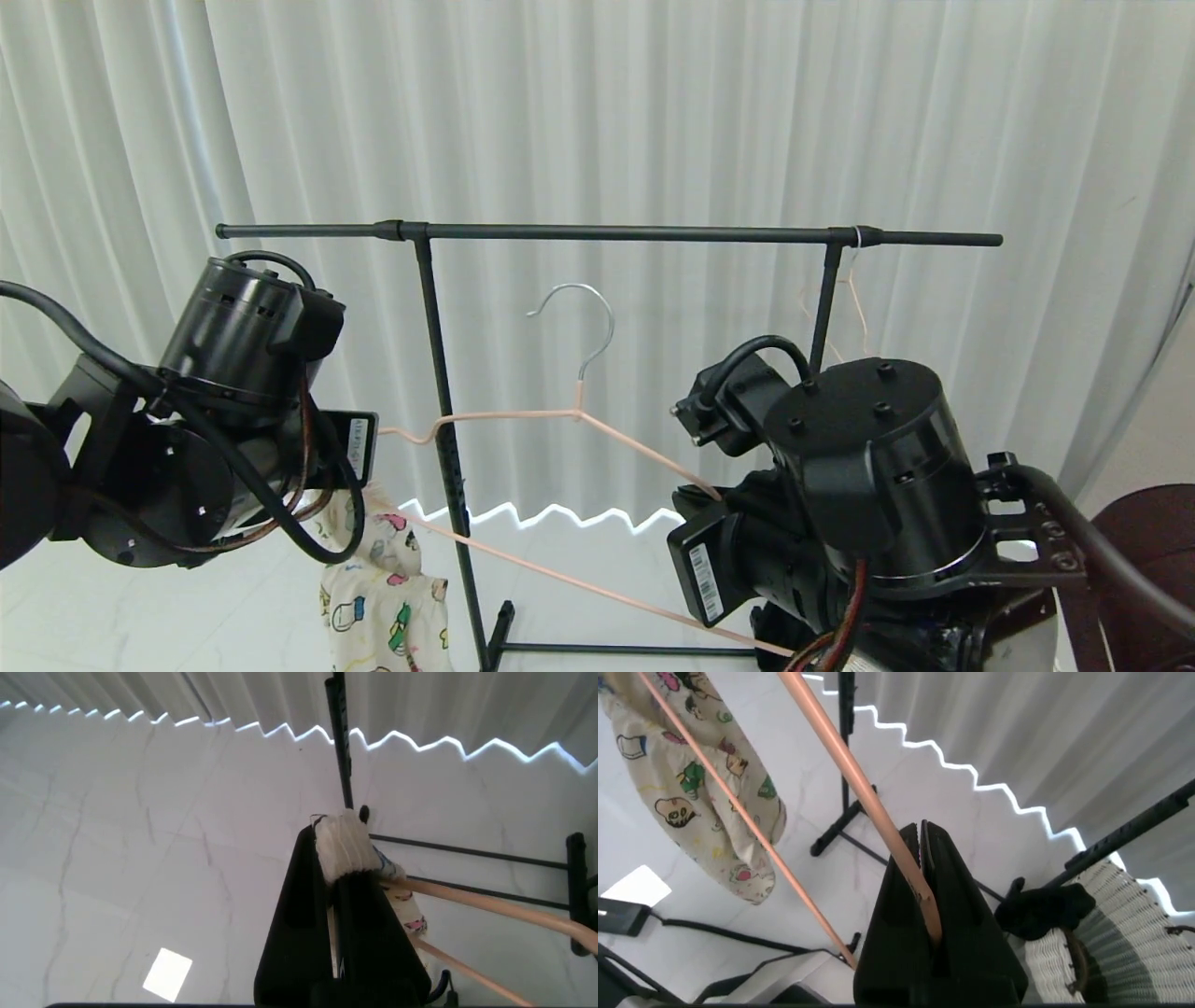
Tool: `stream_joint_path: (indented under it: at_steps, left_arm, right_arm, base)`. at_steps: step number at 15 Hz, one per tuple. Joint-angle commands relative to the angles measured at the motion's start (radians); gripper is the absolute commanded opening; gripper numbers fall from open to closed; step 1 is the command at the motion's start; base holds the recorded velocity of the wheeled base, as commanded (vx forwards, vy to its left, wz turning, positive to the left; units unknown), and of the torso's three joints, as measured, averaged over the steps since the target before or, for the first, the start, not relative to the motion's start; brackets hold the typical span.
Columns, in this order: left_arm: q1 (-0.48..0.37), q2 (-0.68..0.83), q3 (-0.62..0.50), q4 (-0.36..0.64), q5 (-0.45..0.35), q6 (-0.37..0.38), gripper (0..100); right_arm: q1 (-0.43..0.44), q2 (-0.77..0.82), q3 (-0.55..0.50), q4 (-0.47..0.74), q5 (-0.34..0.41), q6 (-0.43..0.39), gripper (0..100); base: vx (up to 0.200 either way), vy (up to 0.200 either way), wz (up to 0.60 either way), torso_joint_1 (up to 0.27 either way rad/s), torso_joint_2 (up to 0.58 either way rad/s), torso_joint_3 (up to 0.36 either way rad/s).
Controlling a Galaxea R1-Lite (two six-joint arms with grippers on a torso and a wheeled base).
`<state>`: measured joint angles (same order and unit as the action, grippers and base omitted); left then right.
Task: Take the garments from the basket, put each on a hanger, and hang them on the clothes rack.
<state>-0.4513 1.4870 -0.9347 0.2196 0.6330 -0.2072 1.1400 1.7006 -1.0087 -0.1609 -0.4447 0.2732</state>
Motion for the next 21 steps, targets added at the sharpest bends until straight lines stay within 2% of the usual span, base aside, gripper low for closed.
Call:
stream_joint_path:
  at_steps: [1,9,12,14,17,21]
  left_arm:
    - [-0.001,-0.005,0.0,0.0,0.001,0.0,0]
    - [-0.027,-0.03,0.0,0.0,0.001,-0.004,0]
    - [-0.081,-0.053,0.0,0.0,-0.001,-0.052,0]
    - [-0.142,-0.076,-0.003,0.0,-0.004,-0.078,0]
    - [-0.242,-0.11,-0.003,-0.002,-0.01,-0.081,0]
    - [-0.31,-0.152,-0.012,0.0,-0.075,-0.08,0]
  right_arm:
    - [0.0,0.02,-0.007,-0.003,-0.005,0.001,0]
    - [0.03,0.188,-0.143,-0.049,-0.029,0.001,0]
    - [0.053,0.223,-0.165,-0.052,-0.029,0.004,0]
    - [0.08,0.243,-0.188,-0.052,-0.032,0.046,0]
    - [0.098,0.252,-0.194,-0.052,-0.052,0.064,0]
    - [0.112,0.252,-0.205,-0.063,-0.055,0.083,0]
  base:
    - [0.0,0.0,0.0,0.0,0.0,0.0]
    - [0.0,0.0,0.0,0.0,0.0,0.0]
    - [0.0,0.0,0.0,0.0,0.0,0.0]
    - [0.0,0.0,0.0,0.0,0.0,0.0]
    - [0.0,0.0,0.0,0.0,0.0,0.0]
    - [0.0,0.0,0.0,0.0,0.0,0.0]
